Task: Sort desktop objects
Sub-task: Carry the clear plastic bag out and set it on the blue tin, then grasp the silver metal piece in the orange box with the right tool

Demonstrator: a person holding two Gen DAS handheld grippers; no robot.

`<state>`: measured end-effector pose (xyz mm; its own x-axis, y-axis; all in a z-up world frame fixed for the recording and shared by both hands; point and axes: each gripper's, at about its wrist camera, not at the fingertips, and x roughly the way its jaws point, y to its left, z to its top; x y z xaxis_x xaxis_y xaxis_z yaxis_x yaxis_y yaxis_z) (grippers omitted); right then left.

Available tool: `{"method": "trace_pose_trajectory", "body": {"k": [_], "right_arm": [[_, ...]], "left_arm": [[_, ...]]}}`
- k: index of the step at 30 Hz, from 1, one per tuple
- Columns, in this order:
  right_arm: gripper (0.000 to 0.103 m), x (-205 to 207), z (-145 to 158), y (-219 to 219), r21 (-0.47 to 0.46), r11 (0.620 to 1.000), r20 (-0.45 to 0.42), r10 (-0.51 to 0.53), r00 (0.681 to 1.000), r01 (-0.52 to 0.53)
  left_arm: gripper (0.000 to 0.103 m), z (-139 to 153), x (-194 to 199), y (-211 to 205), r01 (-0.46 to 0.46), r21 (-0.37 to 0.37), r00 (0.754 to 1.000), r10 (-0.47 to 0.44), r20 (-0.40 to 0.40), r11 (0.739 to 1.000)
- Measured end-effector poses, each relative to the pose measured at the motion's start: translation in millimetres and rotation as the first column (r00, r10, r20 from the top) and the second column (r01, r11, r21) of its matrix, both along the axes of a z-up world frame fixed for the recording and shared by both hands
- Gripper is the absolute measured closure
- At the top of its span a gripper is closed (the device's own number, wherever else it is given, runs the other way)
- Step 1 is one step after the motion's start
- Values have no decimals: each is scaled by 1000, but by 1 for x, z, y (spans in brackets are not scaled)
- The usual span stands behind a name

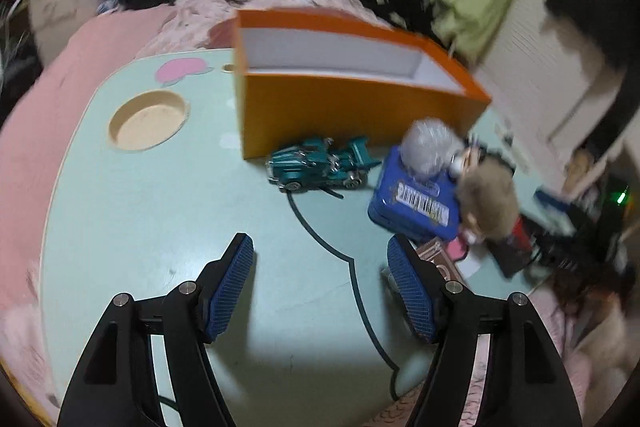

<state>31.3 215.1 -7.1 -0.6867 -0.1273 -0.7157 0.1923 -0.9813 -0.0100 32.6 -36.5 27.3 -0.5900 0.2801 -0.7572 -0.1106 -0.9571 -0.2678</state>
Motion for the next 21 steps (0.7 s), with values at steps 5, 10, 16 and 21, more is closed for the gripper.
{"method": "trace_pose_trajectory", "body": {"k": [5, 10, 16, 21], "right_arm": [[0, 0, 0, 0, 1, 1000, -1, 0, 1000, 0], [0, 0, -1, 0, 0, 1000, 7, -3, 1000, 3], [9, -10, 10, 0, -44, 999, 37, 1, 999, 0], [14, -37, 70, -18, -189, 975, -20, 114, 993, -116]], "left_arm": [[33, -7, 13, 1, -4, -176, 1000, 4, -1, 984], [10, -12, 19, 38, 117, -269, 991, -130, -30, 956], [0, -11, 11, 48, 107, -252, 993, -115, -15, 962], [0, -17, 10, 46, 99, -251, 994, -108, -26, 963]]}}
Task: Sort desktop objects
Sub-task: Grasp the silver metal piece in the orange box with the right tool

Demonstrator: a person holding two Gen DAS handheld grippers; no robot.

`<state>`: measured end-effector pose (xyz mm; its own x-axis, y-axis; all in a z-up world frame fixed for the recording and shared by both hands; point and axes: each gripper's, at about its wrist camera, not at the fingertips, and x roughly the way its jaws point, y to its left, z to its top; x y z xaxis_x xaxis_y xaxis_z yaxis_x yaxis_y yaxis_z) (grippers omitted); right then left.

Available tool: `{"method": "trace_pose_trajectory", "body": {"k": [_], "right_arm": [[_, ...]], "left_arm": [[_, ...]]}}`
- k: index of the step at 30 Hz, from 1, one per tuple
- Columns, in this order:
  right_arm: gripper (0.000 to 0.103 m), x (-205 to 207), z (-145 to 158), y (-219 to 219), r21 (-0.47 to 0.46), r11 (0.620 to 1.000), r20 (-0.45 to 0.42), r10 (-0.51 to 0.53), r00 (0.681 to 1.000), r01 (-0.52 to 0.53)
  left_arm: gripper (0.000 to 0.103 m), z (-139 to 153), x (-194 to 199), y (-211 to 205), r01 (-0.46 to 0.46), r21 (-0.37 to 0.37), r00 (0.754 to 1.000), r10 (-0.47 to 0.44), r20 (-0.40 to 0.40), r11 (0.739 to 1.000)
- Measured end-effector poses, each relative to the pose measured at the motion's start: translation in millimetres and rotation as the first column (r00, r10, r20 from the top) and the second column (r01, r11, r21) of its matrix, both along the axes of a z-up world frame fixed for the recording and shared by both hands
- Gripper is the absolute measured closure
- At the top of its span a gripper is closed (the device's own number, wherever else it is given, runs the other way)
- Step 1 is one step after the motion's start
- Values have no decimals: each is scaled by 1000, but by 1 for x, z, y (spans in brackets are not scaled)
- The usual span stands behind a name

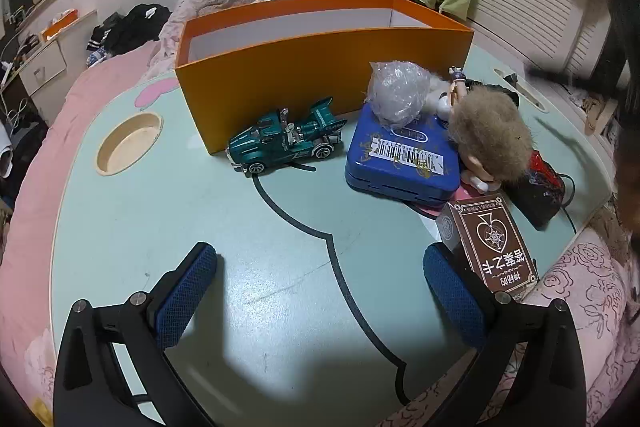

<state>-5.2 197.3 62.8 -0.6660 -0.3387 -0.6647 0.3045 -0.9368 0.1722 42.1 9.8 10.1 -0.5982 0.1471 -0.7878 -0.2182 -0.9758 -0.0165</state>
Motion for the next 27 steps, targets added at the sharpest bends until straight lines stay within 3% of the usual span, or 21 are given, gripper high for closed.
{"method": "trace_pose_trajectory", "body": {"k": [3, 5, 7, 8, 10, 13, 17, 24, 27], "right_arm": [[31, -35, 31, -31, -54, 993, 94, 108, 990, -103], [42, -69, 42, -55, -116, 980, 223, 186, 957, -163], [50, -100, 38, -81, -163, 964, 371, 259, 892, -212], [52, -118, 30, -97, -184, 952, 454, 303, 838, -244], [54, -138, 16, -116, -149, 952, 544, 303, 783, -266], [54, -158, -7, -134, -60, 961, 637, 245, 731, -269], [54, -180, -31, -144, -120, 966, 738, 242, 630, -230], [52, -180, -58, -175, -28, 956, 765, 209, 610, -292], [61, -169, -55, -188, 72, 941, 711, 183, 679, -329]], "left_arm": [[0, -2, -2, 1, 0, 0, 1000, 0, 0, 1000], [0, -3, -2, 1, -1, 0, 1000, 1, -1, 1000], [0, -4, -2, 3, -3, -1, 1000, 3, -2, 1000], [0, -4, -1, 3, -4, -1, 1000, 4, -3, 1000], [0, -6, -2, 2, -5, 0, 1000, 5, -4, 1000], [0, -7, -1, 2, -6, 2, 1000, 6, -5, 1000], [0, -9, -4, 2, -7, 2, 1000, 7, -6, 1000], [0, -11, -4, 2, -8, 2, 1000, 8, -7, 1000], [0, -12, -5, -1, -13, 5, 1000, 13, -7, 1000]]}}
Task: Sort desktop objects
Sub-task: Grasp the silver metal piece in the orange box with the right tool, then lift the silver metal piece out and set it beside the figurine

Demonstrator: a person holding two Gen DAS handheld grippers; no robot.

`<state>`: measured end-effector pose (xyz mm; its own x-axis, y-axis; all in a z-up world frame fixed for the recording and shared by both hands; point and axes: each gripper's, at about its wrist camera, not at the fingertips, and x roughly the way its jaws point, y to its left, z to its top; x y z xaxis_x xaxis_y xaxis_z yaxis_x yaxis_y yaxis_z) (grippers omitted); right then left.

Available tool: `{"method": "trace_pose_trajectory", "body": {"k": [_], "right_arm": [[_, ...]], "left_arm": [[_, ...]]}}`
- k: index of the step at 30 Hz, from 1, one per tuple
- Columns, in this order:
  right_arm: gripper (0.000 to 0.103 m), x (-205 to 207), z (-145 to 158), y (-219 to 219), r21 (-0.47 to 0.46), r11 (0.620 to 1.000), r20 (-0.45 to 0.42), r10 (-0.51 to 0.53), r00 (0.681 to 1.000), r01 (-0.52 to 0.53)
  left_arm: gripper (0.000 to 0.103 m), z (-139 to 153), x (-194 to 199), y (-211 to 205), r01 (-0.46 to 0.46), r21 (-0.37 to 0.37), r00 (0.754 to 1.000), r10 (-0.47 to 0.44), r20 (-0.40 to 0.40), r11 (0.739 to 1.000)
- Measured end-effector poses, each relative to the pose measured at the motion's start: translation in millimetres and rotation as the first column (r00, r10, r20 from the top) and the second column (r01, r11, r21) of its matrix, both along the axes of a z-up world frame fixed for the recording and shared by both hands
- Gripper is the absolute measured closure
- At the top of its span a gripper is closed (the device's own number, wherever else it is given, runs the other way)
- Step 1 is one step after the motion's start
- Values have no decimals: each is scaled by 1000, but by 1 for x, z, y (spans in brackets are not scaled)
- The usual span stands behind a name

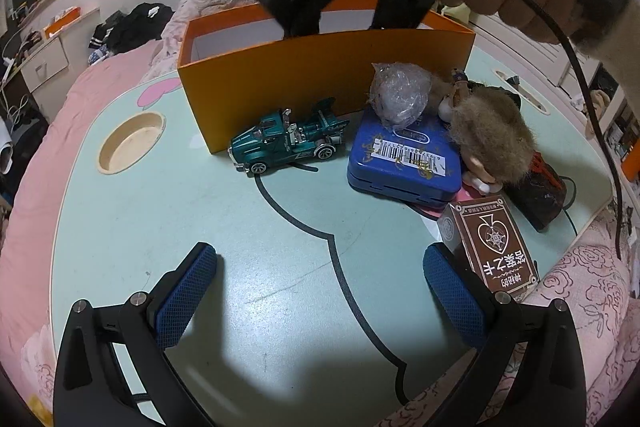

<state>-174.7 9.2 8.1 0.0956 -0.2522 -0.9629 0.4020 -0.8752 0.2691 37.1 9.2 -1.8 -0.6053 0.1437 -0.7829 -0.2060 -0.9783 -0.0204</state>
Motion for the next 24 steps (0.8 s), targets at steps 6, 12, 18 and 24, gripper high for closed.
{"method": "trace_pose_trajectory", "body": {"k": [6, 12, 18, 24], "right_arm": [[77, 3, 3, 9, 18, 1000, -110, -8, 994, 10], [77, 11, 34, 49, -174, 979, -274, -150, 950, 105], [77, 63, 88, 105, -324, 941, -494, -259, 830, 101], [76, 117, 97, 146, -367, 926, -563, -297, 771, 90]], "left_arm": [[0, -1, 0, -1, -10, 2, 1000, 10, -2, 1000], [0, 1, -3, 2, -12, 2, 1000, 12, -1, 1000], [0, 2, -5, 4, -13, 2, 1000, 13, -1, 1000], [0, 1, -5, 4, -14, -2, 1000, 14, -1, 1000]]}}
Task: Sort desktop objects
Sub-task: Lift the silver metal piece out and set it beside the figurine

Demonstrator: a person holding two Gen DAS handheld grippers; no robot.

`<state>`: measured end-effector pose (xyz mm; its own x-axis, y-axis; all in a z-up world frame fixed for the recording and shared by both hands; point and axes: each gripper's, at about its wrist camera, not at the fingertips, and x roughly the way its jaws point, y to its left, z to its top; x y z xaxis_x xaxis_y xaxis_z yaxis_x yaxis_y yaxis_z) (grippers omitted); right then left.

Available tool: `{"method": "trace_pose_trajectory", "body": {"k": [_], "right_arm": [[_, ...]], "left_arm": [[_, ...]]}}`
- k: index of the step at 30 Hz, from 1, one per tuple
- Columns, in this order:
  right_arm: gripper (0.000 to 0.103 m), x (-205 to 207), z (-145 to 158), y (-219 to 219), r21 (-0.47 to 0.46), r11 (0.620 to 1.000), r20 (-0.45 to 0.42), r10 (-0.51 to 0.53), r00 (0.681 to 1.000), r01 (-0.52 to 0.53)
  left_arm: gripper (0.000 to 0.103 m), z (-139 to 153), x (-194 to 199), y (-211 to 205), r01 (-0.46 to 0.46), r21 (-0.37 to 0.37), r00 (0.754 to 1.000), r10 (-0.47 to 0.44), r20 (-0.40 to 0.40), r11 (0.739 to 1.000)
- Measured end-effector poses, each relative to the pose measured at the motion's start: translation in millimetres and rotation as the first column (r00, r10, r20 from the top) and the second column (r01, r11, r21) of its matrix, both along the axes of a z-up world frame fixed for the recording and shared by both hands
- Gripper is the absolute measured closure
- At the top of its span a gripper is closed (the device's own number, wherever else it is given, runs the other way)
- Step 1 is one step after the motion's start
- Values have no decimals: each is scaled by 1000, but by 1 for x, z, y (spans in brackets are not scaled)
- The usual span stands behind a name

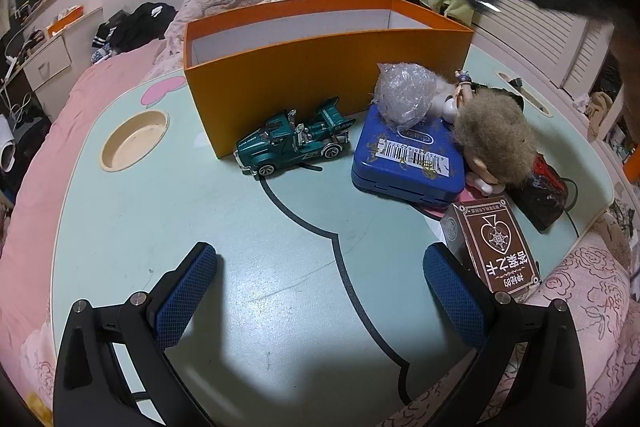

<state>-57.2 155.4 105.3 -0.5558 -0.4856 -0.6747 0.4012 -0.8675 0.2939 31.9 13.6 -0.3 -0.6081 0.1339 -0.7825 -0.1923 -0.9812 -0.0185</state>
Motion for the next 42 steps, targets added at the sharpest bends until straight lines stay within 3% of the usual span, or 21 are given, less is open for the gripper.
{"method": "trace_pose_trajectory", "body": {"k": [4, 9, 16, 18, 19, 20, 23, 26, 29, 34, 37, 39, 40, 41, 42], "right_arm": [[76, 19, -15, 36, -46, 998, 37, -40, 999, 41], [76, 41, -37, 51, -63, 996, 71, -66, 995, 70], [76, 39, -40, 31, -40, 997, 23, -59, 998, 60], [58, 37, -37, 23, -26, 998, -15, -58, 998, 58], [40, 37, -37, 22, -17, 998, -31, -64, 997, 63], [36, 39, -36, 20, -5, 997, -61, -76, 995, 76], [36, 46, -37, 18, 38, 995, -117, -91, 989, 96], [26, 58, -43, 22, 104, 987, -160, -108, 981, 126], [25, 73, -52, 34, 143, 976, -205, -133, 970, 164], [25, 92, -77, 67, 134, 967, -154, -195, 969, 216], [24, 97, -95, 78, 189, 948, -131, -234, 963, 256], [17, 98, -107, 76, 256, 931, -144, -231, 962, 261], [5, 101, -111, 72, 284, 922, -171, -221, 960, 263], [0, 100, -113, 72, 270, 929, -154, -219, 964, 254], [0, 100, -114, 70, 277, 927, -157, -216, 964, 253]], "left_arm": [[0, 0, 0, -1, 0, 1, 1000, 0, 0, 1000], [0, 0, 1, -2, 1, 1, 1000, -1, -1, 1000], [0, -1, 1, -3, 1, 1, 1000, -1, -1, 1000], [0, -1, 1, -3, 1, 1, 1000, -1, -1, 1000], [0, -1, 1, -3, 1, 1, 1000, -1, -1, 1000], [0, -1, 2, -3, 1, 1, 1000, -1, -1, 1000], [0, -1, 2, -4, 2, 1, 1000, -2, -1, 1000], [0, -1, 2, -4, 1, 1, 1000, -1, -1, 1000], [0, -1, 2, -4, 1, 1, 1000, -1, -1, 1000], [0, -1, 2, -4, 1, 1, 1000, -1, -1, 1000], [0, -1, 2, -4, 1, 1, 1000, -1, -1, 1000], [0, 0, 2, -3, -1, -3, 1000, 1, -1, 1000], [0, 0, 2, -3, -1, -7, 1000, 1, -2, 1000], [0, 0, 2, -4, -2, -6, 1000, 2, -3, 1000], [0, 0, 2, -5, -3, -5, 1000, 3, -2, 1000]]}}
